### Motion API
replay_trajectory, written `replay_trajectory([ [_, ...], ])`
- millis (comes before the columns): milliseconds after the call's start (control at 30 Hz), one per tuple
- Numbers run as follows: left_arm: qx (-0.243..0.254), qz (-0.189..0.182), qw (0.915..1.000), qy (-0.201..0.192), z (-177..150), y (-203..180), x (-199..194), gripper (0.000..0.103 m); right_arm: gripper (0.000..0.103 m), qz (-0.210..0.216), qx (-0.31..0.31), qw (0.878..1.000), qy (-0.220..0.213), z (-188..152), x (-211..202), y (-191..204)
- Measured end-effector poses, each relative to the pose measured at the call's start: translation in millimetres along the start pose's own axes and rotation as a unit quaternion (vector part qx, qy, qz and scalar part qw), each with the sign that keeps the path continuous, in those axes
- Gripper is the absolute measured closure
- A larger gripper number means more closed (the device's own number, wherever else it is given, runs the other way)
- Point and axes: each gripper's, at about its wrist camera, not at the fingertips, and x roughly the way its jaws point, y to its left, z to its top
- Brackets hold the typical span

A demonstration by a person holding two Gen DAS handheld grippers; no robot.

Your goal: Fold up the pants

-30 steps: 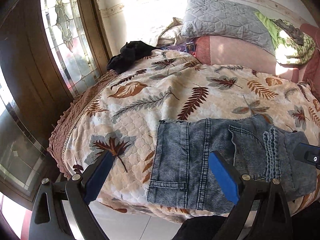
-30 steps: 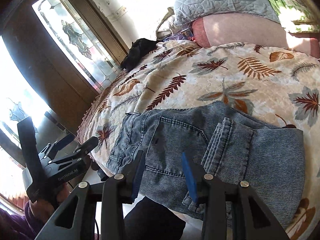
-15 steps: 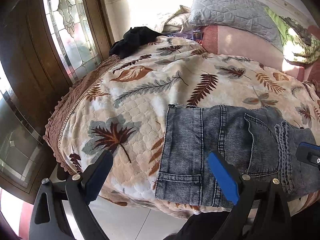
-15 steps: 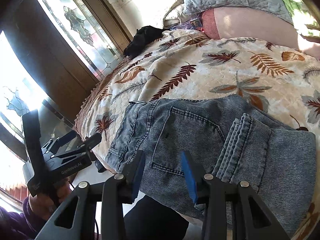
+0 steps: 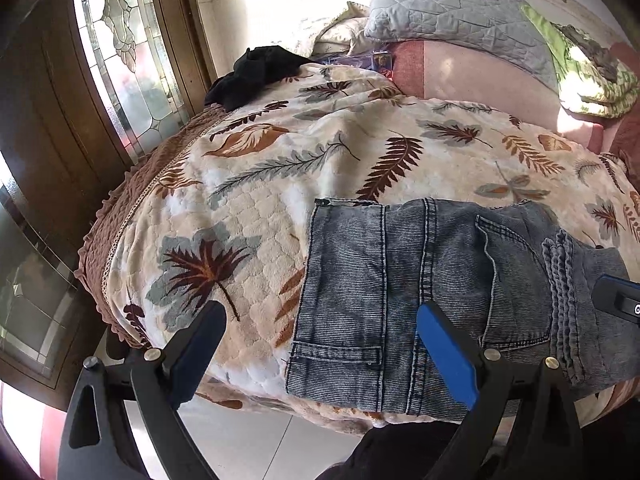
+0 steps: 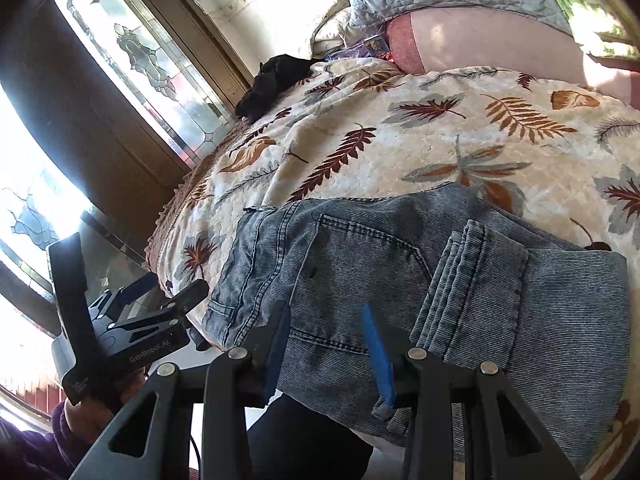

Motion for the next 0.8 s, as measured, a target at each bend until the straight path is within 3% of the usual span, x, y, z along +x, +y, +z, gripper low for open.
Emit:
replay_trajectory([
  [800, 0.037, -0.032, 0.9988, 0.001, 3, -40, 1, 0.006, 0.062, -0.012, 0.020, 1.000, -0.020, 4, -15, -21],
])
